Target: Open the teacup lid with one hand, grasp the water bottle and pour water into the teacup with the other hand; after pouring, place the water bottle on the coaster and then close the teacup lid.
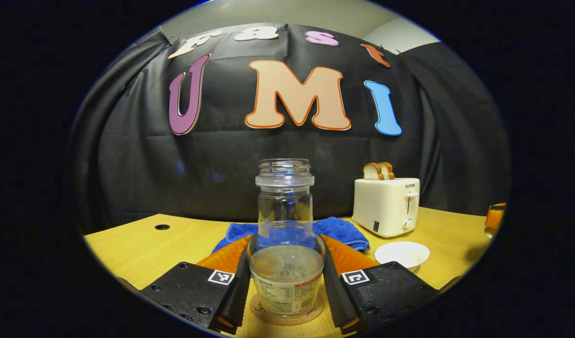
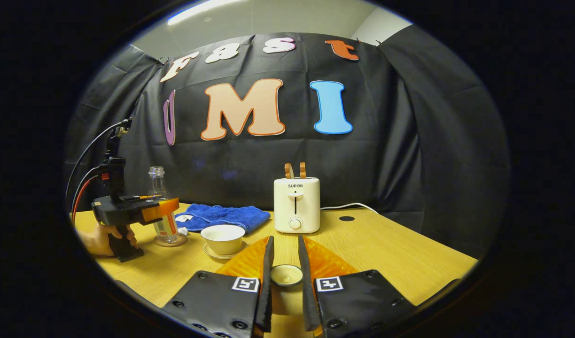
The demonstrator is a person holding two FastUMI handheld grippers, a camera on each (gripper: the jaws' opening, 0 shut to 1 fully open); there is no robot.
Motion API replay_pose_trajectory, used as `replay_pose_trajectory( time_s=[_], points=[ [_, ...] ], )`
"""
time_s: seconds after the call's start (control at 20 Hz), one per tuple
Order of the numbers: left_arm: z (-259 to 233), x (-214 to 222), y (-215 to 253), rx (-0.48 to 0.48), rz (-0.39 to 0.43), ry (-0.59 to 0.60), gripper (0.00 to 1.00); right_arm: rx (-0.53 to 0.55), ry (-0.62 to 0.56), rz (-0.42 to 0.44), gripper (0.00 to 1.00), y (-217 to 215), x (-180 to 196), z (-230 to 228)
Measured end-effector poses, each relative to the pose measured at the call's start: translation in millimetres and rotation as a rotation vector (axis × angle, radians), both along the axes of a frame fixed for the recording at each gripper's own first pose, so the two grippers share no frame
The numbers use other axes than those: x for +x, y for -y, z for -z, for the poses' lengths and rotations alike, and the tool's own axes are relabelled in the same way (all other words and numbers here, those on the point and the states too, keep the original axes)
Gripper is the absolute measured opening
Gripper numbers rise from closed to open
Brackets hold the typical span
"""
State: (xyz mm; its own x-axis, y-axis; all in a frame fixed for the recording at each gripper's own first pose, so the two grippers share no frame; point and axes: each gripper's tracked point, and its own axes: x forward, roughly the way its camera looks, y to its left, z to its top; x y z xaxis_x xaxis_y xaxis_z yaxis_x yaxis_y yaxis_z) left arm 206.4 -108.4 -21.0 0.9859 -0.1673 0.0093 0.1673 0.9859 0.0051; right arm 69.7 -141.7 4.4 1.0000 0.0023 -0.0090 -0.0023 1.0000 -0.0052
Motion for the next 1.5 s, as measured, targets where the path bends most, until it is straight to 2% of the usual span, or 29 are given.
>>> replay_pose_trajectory(
  time_s=[0.7, 0.75, 0.85, 1.3, 1.4, 1.5],
  points=[
    [9, -3, -2, 0.009, 0.004, -0.039, 0.74, 0.0, 0.001, -0.006, 0.29, -7, 7, 0],
    [6, -4, -1, 0.004, 0.004, -0.035, 0.85, 0.001, 0.002, -0.016, 0.29, -11, 10, 0],
    [8, -5, -2, 0.005, 0.007, -0.037, 0.98, 0.002, 0.001, -0.035, 0.29, -20, 16, 1],
    [6, -23, -1, 0.003, 0.045, -0.041, 0.97, 0.009, 0.012, -0.178, 0.29, -76, 59, 0],
    [7, -28, -3, 0.003, 0.043, -0.042, 0.99, 0.014, 0.037, -0.191, 0.29, -86, 72, -4],
    [6, -32, -5, 0.003, 0.042, -0.043, 0.97, 0.013, 0.022, -0.204, 0.29, -97, 87, 1]
  ],
)
